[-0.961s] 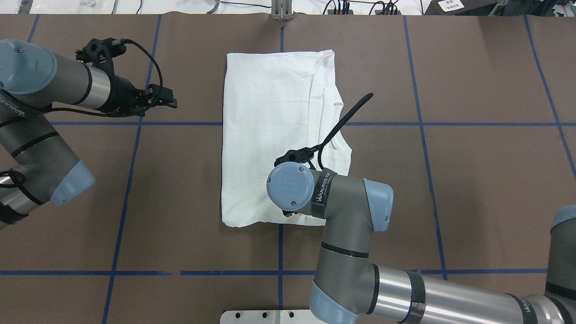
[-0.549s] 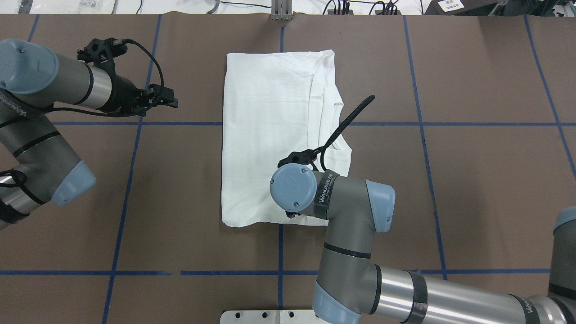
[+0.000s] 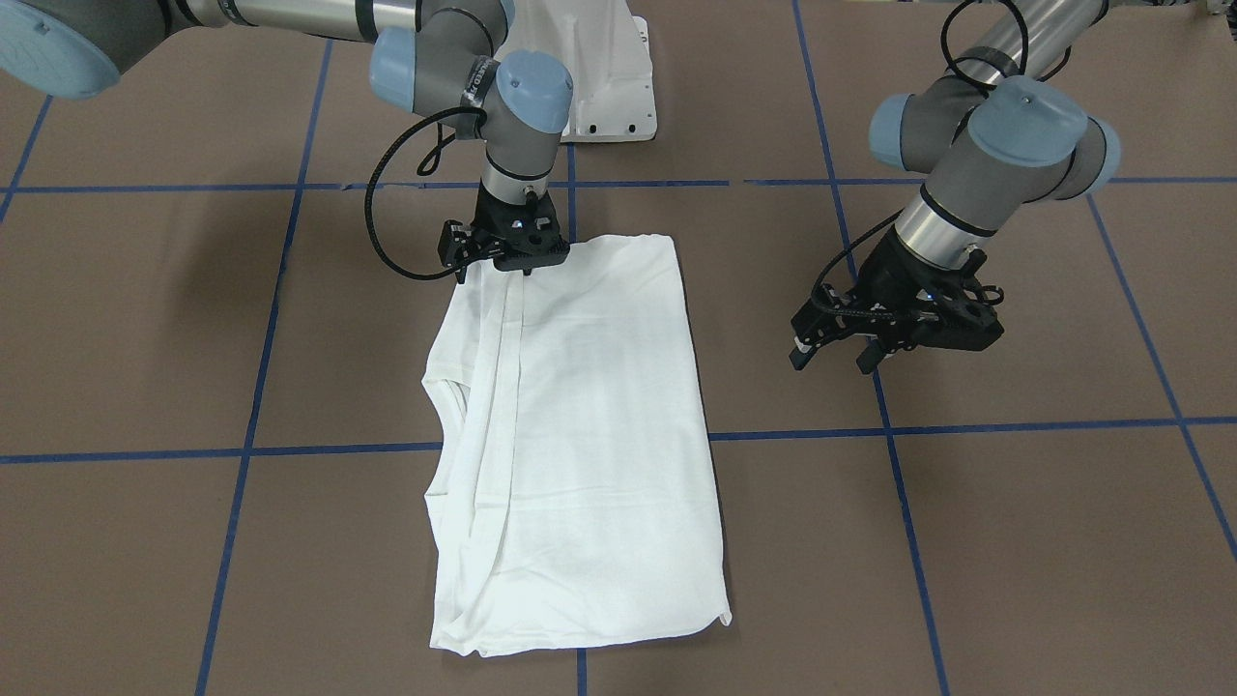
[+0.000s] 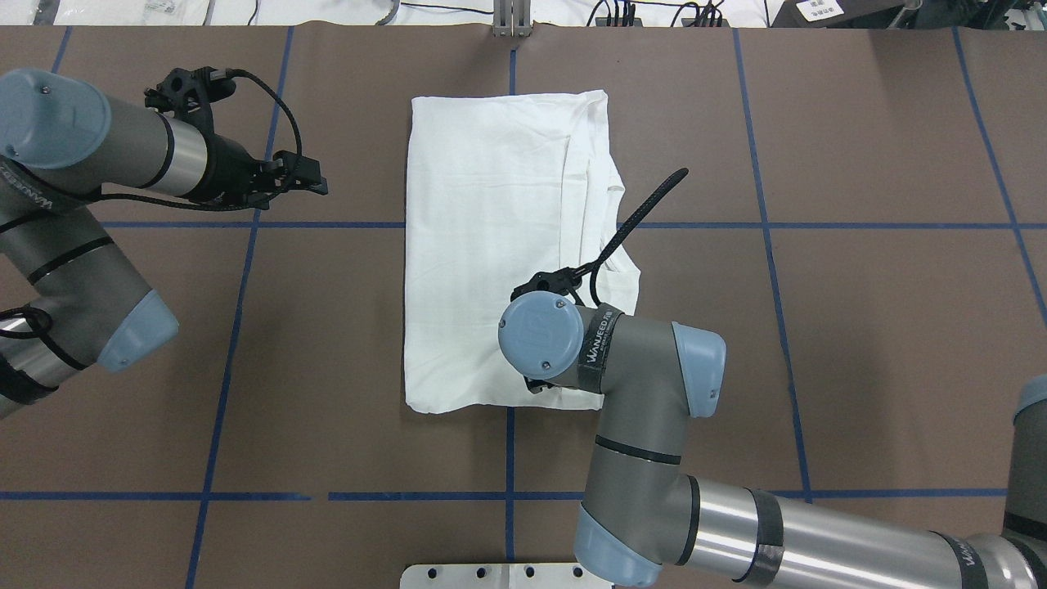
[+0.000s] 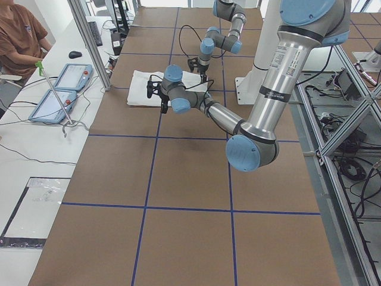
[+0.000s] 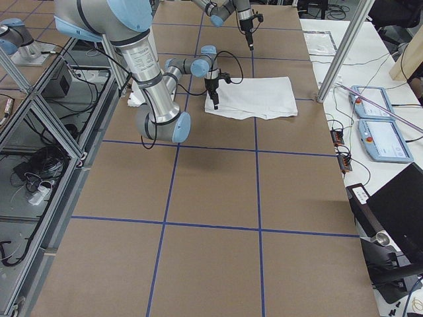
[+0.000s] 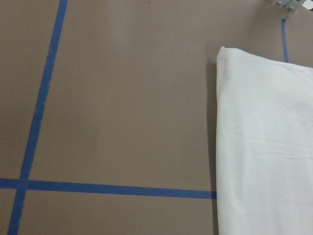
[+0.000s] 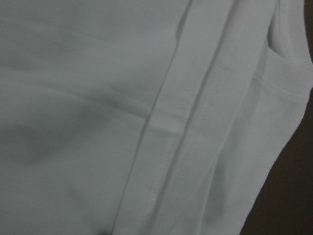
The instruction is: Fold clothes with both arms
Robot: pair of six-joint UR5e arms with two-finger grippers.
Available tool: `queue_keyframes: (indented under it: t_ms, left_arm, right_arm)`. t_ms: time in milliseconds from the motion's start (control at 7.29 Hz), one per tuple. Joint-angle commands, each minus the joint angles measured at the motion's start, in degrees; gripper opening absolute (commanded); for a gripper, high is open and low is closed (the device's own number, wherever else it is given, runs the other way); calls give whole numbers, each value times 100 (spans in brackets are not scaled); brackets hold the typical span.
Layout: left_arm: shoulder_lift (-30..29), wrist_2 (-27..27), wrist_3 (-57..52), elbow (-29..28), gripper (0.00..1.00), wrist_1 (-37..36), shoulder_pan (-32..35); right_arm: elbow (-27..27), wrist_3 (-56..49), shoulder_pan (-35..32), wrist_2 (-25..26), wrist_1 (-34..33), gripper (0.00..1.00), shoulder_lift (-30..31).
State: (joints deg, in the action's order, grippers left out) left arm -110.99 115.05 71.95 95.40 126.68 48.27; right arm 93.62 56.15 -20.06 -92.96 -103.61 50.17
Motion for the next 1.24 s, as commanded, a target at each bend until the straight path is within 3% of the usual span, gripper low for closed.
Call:
queue_keyframes:
  t_ms: [0,412,824,1098]
  left_arm:
    - [-28,0,3,-13,100,-3,-2]
    - [-72,0,29,-4,100,-12,-37]
    - [-133,-9,56,13,100,-21,-37]
    - [-151,-9,47,-4,100,-21,-46]
  right_arm:
    - [51,-34,-94,-47,8,100,98]
    - [365,-227,-261,-64,-1,100,386]
    - [964,-728,-604,-38,8,100,1283]
    - [1192,-685,-753,-38,-1,100,1233]
